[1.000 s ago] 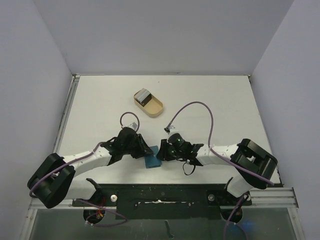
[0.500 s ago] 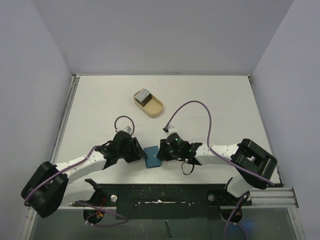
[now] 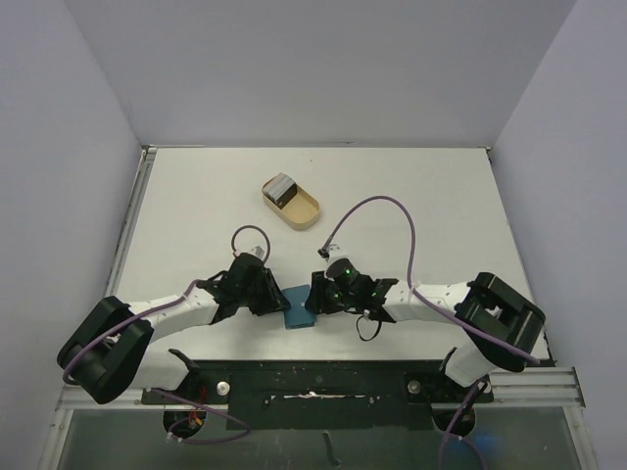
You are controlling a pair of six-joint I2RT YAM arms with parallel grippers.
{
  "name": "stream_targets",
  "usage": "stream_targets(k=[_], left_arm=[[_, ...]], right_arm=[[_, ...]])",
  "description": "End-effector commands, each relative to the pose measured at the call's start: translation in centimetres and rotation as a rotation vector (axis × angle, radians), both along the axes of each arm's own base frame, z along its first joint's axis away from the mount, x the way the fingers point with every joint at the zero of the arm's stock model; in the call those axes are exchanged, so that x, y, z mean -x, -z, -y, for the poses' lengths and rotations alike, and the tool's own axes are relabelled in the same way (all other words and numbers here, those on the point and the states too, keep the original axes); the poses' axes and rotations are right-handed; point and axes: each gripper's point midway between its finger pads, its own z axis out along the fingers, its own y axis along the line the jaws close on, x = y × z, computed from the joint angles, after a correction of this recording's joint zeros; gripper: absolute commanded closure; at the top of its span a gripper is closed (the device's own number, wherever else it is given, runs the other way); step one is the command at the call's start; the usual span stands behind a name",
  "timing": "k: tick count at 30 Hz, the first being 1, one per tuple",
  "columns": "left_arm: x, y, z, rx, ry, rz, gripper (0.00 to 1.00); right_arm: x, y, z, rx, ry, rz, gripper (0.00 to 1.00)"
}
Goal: Put the credit cards into the card holder
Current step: Close the card holder at the center of the board.
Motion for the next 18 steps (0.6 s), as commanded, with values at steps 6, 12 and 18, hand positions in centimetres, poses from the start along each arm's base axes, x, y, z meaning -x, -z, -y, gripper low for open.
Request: stream_targets(k=[6,12,18], left_arm=[[-1.0,0.1,-0.7,-0.058,-0.018,0.033,0.79],[-0.9,0.3,-1.0,-0.074,-0.021,0.031,0.81],[-1.0,0.3,-1.0,-0.078,-0.022,0.035,0.81]], right_arm=[[-1.1,-5.0,-2.5,-0.153,-0.029,0.075,0.69],[-1.3,-6.2,-2.5,-0.168,-0.018,0.090,0.69],[-1.4,-6.1,-2.3,-0.150,-0.007,0.081,0.68]])
